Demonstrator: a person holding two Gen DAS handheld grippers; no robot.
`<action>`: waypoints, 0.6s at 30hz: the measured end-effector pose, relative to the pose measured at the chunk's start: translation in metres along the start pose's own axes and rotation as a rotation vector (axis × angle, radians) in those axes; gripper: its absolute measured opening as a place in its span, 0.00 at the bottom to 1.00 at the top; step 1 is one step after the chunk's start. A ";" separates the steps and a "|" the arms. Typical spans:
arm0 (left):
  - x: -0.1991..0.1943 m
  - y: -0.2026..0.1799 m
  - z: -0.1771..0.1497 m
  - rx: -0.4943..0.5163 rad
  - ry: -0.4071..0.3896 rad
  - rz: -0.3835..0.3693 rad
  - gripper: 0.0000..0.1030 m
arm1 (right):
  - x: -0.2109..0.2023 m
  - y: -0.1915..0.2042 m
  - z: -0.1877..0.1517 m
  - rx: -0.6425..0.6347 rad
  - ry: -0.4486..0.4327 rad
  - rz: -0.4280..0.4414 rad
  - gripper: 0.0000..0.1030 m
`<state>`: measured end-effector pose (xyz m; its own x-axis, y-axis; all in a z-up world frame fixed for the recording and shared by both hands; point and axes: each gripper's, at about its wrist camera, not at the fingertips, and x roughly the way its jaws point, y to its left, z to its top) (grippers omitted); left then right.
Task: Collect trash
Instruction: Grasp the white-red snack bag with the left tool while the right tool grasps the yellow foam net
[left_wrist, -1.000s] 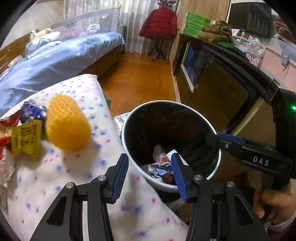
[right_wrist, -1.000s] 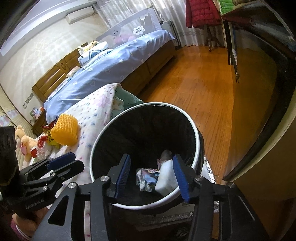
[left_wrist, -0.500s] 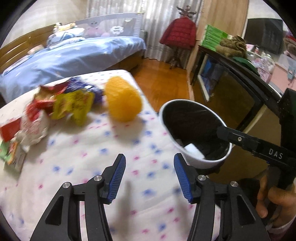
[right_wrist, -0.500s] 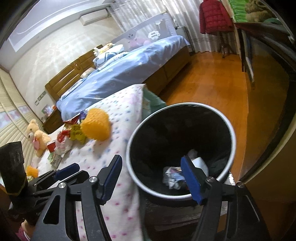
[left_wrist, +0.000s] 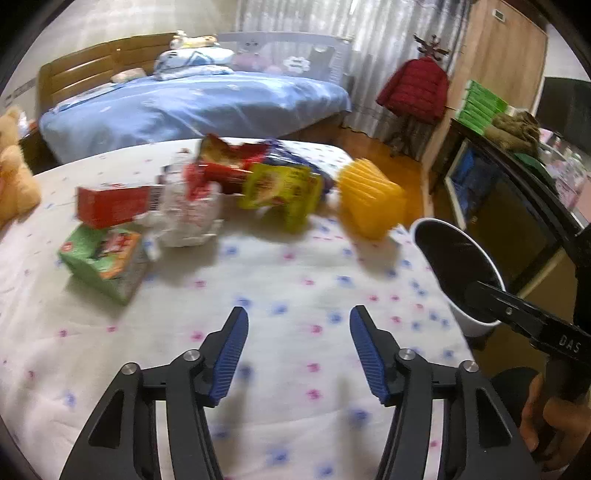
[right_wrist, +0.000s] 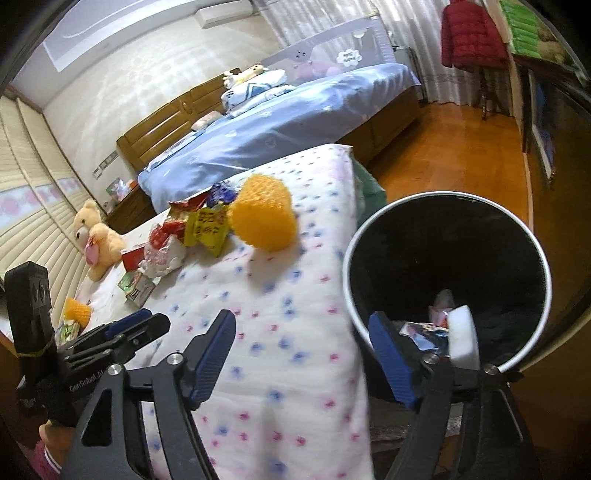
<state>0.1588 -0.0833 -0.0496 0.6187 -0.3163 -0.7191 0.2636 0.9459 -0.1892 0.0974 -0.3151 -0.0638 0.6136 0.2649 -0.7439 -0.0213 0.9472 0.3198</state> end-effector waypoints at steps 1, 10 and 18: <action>-0.001 0.004 0.001 -0.006 -0.004 0.010 0.59 | 0.002 0.003 0.000 -0.006 0.001 0.001 0.75; -0.010 0.039 0.005 -0.060 -0.028 0.080 0.61 | 0.022 0.028 0.004 -0.054 0.017 0.003 0.76; 0.002 0.052 0.022 -0.056 -0.036 0.103 0.62 | 0.038 0.041 0.017 -0.087 0.006 -0.011 0.76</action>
<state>0.1900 -0.0367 -0.0458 0.6667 -0.2191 -0.7124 0.1566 0.9757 -0.1535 0.1331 -0.2690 -0.0685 0.6093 0.2549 -0.7509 -0.0834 0.9623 0.2590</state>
